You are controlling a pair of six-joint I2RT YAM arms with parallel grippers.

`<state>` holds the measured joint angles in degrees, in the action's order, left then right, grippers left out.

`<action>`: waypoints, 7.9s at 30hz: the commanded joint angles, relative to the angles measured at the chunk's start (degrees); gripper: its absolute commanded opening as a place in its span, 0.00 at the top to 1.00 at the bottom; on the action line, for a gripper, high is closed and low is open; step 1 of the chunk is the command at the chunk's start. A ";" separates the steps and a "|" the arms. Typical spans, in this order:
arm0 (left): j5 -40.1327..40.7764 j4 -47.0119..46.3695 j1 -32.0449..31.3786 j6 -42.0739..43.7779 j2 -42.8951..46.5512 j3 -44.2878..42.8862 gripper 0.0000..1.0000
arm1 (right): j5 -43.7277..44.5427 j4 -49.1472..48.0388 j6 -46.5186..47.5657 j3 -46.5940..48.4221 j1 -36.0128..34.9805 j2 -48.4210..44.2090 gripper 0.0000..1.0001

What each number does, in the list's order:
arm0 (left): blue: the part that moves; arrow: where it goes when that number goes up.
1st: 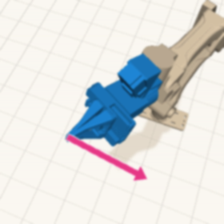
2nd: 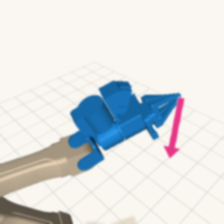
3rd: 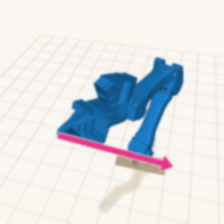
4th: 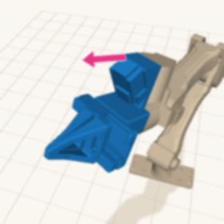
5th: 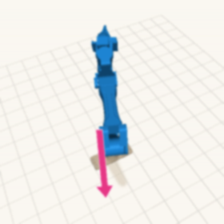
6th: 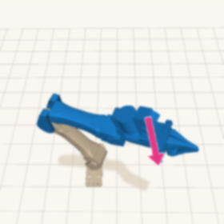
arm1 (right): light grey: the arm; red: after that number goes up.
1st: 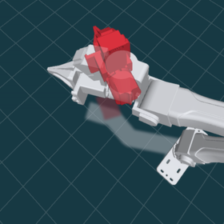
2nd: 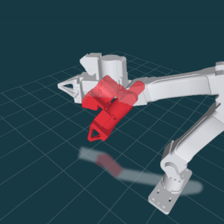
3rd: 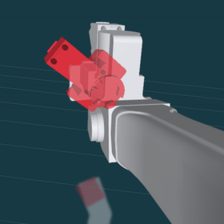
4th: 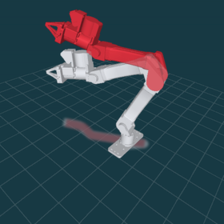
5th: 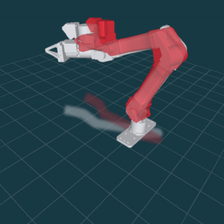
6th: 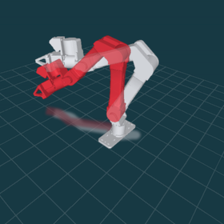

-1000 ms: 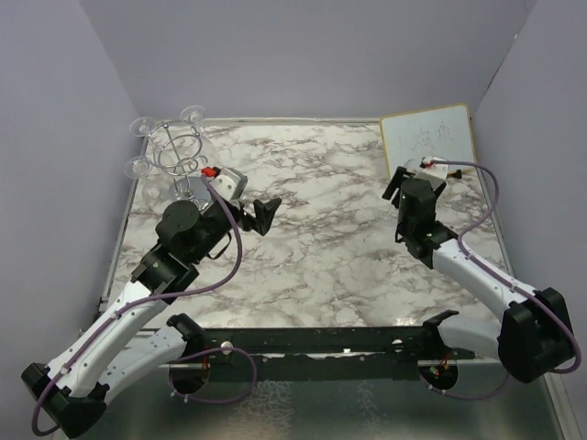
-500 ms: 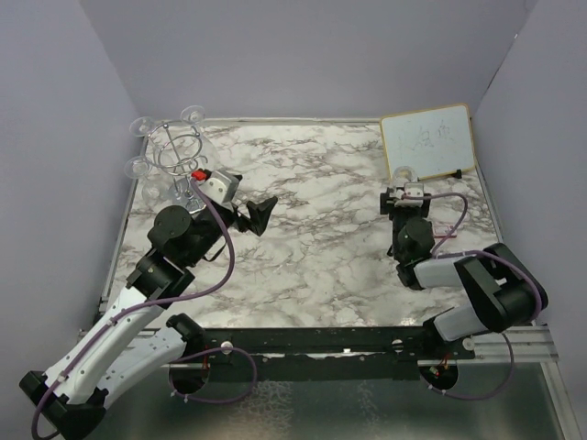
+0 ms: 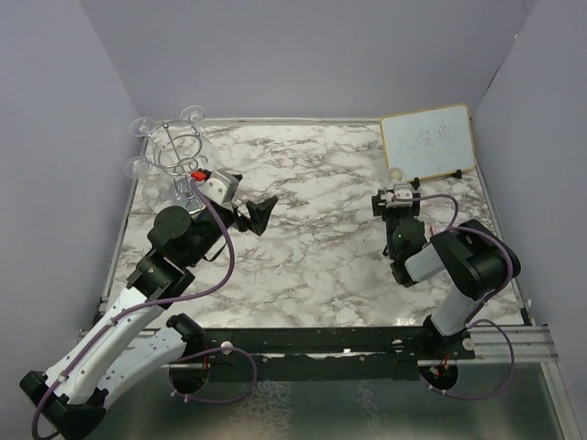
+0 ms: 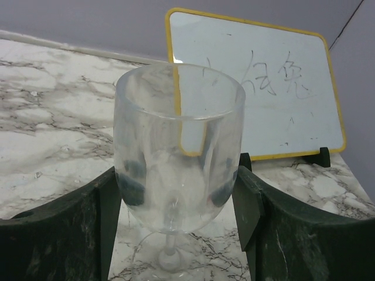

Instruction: Take the wine glass off the wine glass rack

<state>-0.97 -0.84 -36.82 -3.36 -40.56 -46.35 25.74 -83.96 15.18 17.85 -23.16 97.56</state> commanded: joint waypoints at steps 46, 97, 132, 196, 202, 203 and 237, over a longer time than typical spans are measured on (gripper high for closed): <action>0.35 -1.98 0.31 -0.38 0.46 1.26 0.04 | -1.68 6.88 -8.97 -3.68 4.52 -28.36 0.00; 9.14 24.13 25.14 -12.04 -24.09 -30.09 0.01 | -35.22 72.12 -33.36 23.14 -14.89 -33.54 0.00; -15.17 20.13 68.37 -55.01 -18.20 -11.73 0.19 | -25.26 73.01 -27.63 20.14 -19.12 -42.29 0.00; -15.82 7.48 68.44 -59.11 -24.16 -7.25 0.88 | -24.87 72.08 -25.59 19.95 -20.17 -40.90 0.00; -15.67 7.56 68.46 -60.58 -23.41 -7.03 0.94 | -24.95 72.04 -25.64 19.88 -20.17 -41.14 0.00; -15.70 7.44 68.40 -60.91 -23.23 -6.88 0.95 | -24.95 72.08 -25.64 19.89 -20.17 -41.19 0.00; -10.01 11.42 68.46 -66.59 -15.29 -8.40 1.00 | -25.74 72.10 -25.85 19.72 -20.17 -41.87 0.00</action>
<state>-14.33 9.15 31.38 -69.73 -58.26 -52.47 -0.25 -10.33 -11.22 38.22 -42.83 56.55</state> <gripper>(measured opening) 0.063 0.996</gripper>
